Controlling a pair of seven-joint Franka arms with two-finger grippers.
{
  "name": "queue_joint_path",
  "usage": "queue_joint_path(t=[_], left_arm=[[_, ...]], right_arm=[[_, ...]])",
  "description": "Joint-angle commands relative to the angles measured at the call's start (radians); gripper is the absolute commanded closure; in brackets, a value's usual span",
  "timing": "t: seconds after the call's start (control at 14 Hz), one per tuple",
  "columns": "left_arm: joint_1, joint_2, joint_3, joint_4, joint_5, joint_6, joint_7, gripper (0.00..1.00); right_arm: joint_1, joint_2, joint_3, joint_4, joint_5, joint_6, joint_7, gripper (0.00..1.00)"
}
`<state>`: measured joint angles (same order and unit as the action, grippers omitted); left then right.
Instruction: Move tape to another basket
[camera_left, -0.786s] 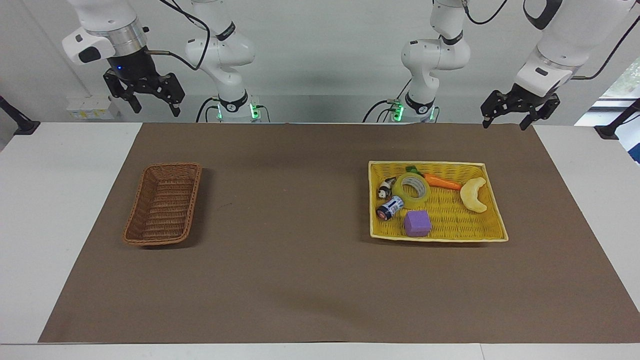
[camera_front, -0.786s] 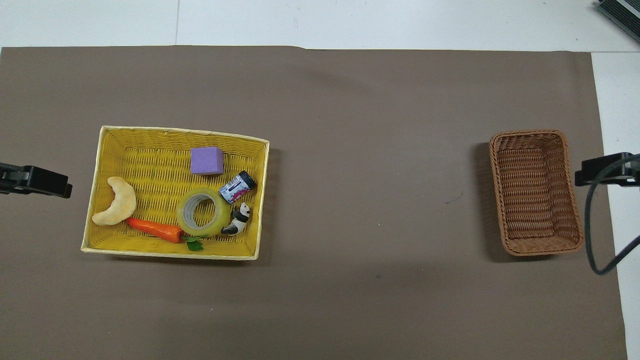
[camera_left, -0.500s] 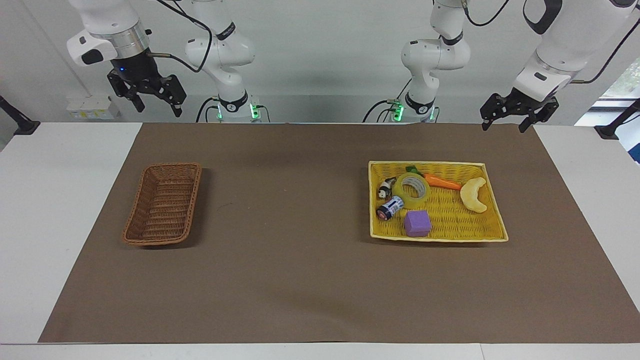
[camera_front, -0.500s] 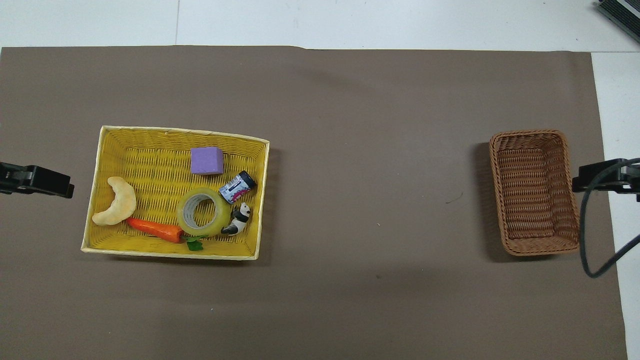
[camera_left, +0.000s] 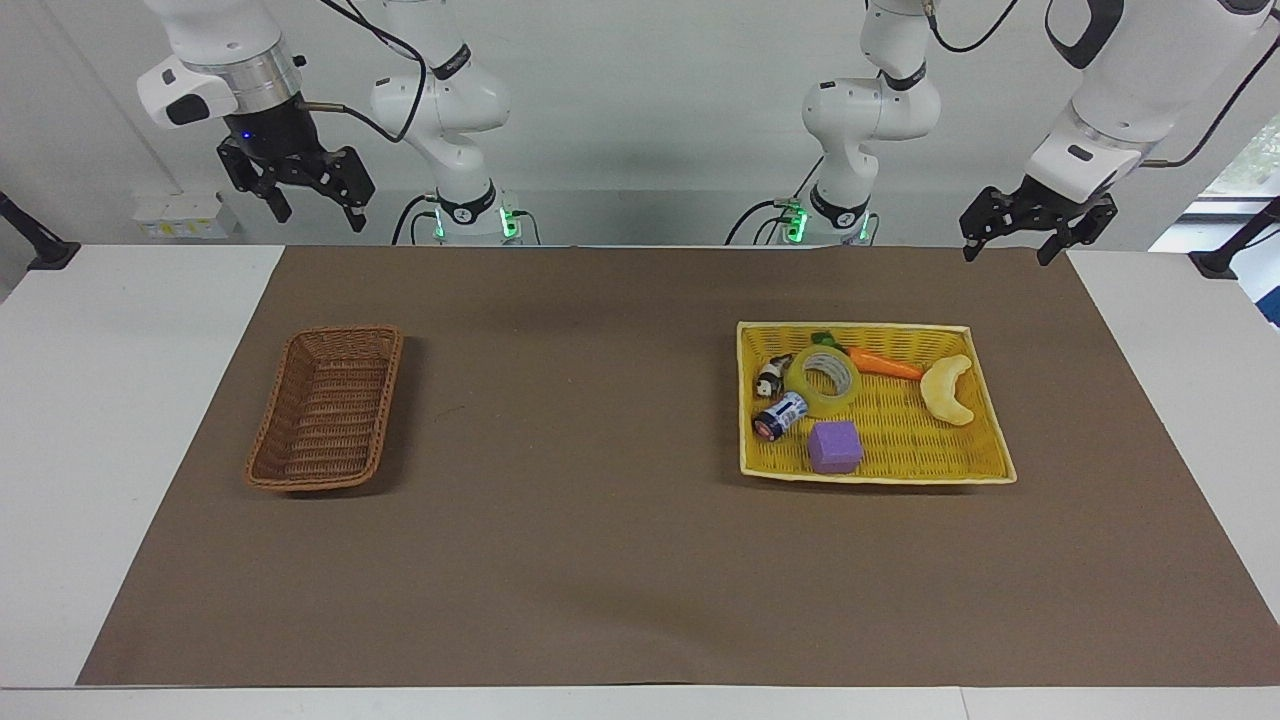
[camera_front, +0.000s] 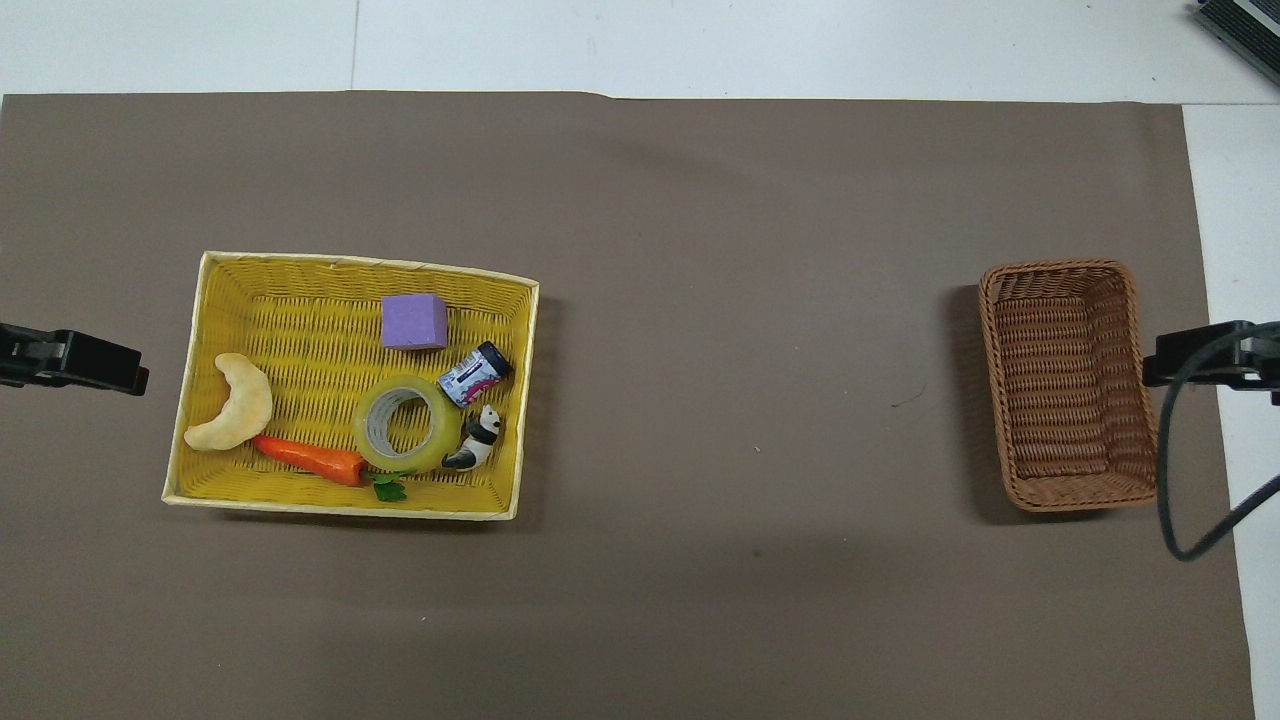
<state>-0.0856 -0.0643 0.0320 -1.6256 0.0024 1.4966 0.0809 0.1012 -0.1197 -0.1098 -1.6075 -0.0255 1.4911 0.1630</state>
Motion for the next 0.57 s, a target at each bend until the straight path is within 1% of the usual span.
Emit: queue_joint_path(t=[0.0,0.5], left_arm=[[0.01,-0.009,-0.006,0.015,0.014,0.007,0.005,0.0],[0.009,-0.009,-0.006,0.015,0.007,0.016,0.013,0.0]], right_arm=[[-0.005,-0.026,0.004,-0.035,0.012,0.026,-0.008,0.0],[-0.005,-0.026,0.004,-0.035,0.012,0.026,-0.008,0.0]])
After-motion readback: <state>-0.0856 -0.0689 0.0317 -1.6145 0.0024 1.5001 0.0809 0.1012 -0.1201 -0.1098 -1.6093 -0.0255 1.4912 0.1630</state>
